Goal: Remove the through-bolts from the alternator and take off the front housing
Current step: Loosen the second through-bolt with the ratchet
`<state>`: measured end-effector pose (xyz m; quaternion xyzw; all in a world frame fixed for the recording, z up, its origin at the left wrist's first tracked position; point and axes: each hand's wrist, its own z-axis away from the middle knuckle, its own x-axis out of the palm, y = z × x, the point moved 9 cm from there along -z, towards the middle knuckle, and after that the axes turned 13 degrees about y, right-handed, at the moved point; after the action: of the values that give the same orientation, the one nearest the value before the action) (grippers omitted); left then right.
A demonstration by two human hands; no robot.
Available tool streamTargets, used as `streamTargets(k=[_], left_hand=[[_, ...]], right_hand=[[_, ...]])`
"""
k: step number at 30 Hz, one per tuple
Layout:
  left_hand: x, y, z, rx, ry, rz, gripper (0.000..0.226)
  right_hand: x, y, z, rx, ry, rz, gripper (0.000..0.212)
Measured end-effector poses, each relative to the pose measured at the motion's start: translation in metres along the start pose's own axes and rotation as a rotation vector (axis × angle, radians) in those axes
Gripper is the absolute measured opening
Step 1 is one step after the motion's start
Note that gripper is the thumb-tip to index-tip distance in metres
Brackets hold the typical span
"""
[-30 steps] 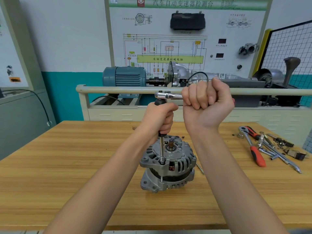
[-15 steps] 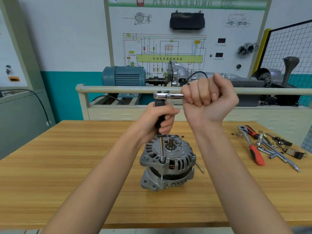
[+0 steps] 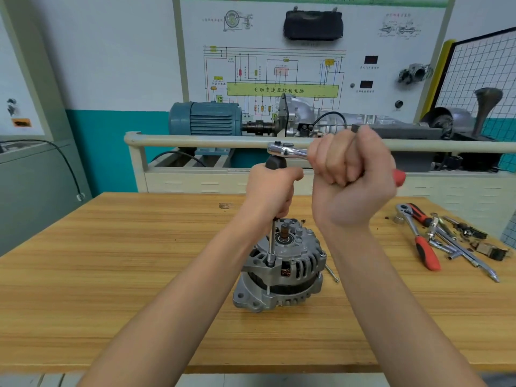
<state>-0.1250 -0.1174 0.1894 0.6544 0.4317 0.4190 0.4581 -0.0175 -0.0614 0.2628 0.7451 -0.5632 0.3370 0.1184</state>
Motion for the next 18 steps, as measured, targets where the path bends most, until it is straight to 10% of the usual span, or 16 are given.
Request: streamTargets(k=[5,13,18], left_hand=[[-0.006,0.002,0.0,0.032,0.055,0.027,0.039],[0.012,0.011,0.011,0.039,-0.394,0.092,0.038],[0.017,0.011,0.013,-0.05,-0.499,0.158,0.046]], right_hand=[[0.018,-0.004,0.011,-0.164,-0.069,0.149,0.038],[-0.035,0.043,-0.026,0.532,0.27,-0.491,0.046],[-0.035,0.06,-0.028,0.59,0.354,-0.524,0.046]])
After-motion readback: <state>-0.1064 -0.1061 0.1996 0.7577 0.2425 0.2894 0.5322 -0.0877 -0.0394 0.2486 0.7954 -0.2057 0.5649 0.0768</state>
